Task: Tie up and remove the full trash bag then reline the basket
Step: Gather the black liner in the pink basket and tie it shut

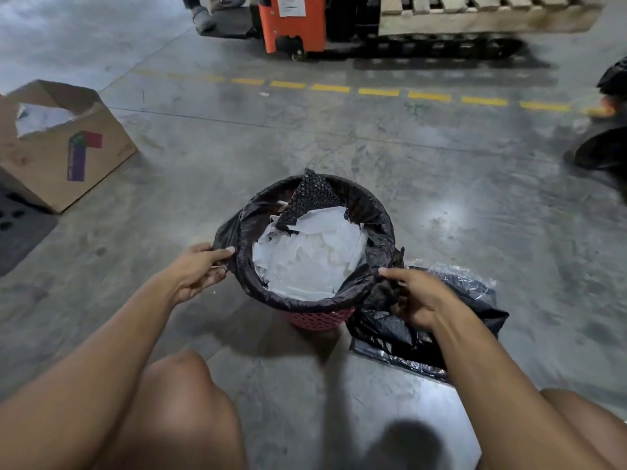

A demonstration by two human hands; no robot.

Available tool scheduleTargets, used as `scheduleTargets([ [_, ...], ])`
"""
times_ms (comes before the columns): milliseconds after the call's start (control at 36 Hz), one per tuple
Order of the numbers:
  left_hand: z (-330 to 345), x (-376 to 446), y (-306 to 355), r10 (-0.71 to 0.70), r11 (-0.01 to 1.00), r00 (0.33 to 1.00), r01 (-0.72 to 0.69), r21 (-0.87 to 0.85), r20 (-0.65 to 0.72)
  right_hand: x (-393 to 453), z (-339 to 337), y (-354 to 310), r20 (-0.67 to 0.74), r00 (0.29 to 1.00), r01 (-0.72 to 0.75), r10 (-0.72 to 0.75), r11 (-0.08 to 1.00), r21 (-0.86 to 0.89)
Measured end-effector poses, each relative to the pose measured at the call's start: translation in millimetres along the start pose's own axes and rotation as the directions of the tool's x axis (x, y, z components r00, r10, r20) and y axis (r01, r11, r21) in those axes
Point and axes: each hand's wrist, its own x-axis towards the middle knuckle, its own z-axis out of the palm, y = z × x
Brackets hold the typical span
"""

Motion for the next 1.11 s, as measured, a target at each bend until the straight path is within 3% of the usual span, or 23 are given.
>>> scheduleTargets([
  [111,-13,-6,7,0.005,0.984,0.987,0.024,-0.176,0.162,3,-7,-5,0.068,0.996,0.04,-0.065,0.946,0.322],
  [194,-17,-2,6,0.003,0.962,0.985,0.045,-0.27,0.174,2,-6,-10,0.022,0.992,0.106,-0.124,0.915,0.389],
  [333,-1,13,19,0.039,0.992,0.999,-0.039,-0.122,-0.004,18,5,-21,-0.057,0.994,0.106,-0.097,0.978,0.181],
  [444,14,33,43,-0.003,1.0,1.0,0.003,0.024,0.026,38,6,-48,-0.141,0.982,0.14,-0.123,0.984,0.113],
  [528,26,44,58,-0.016,0.966,0.999,0.023,0.256,-0.028,53,11,-66,-0.126,0.985,0.126,-0.116,0.989,0.079],
  [611,34,52,77,0.129,0.979,0.984,-0.107,0.175,-0.121,53,16,-80,-0.158,0.977,0.141,-0.141,0.99,-0.011],
  [667,39,55,85,0.17,0.985,0.979,-0.169,0.019,-0.111,50,17,-86,-0.282,0.924,0.234,-0.259,0.965,-0.118],
  [694,40,57,86,0.174,0.985,0.979,-0.173,0.025,-0.104,48,18,-88,-0.347,0.874,0.28,-0.34,0.936,-0.214],
  [750,39,59,80,0.172,0.958,0.98,-0.143,0.25,-0.097,46,17,-87,-0.419,0.767,0.287,-0.487,0.843,-0.454],
  [806,34,63,74,0.2,0.828,0.975,-0.118,0.549,-0.093,49,16,-81,-0.432,0.731,0.186,-0.528,0.763,-0.619],
  [833,31,64,72,0.21,0.757,0.974,-0.109,0.645,-0.082,51,15,-78,-0.441,0.729,0.131,-0.524,0.739,-0.661],
  [889,26,70,69,0.208,0.71,0.975,-0.098,0.697,-0.074,56,10,-71,-0.472,0.714,0.049,-0.518,0.709,-0.703],
  [1000,23,79,68,0.218,0.717,0.974,-0.12,0.687,-0.058,62,3,-66,-0.537,0.657,-0.043,-0.529,0.685,-0.727],
  [1111,20,87,62,0.373,0.748,0.918,-0.213,0.629,-0.133,61,5,-68,-0.477,0.62,-0.005,-0.623,0.604,-0.797],
])
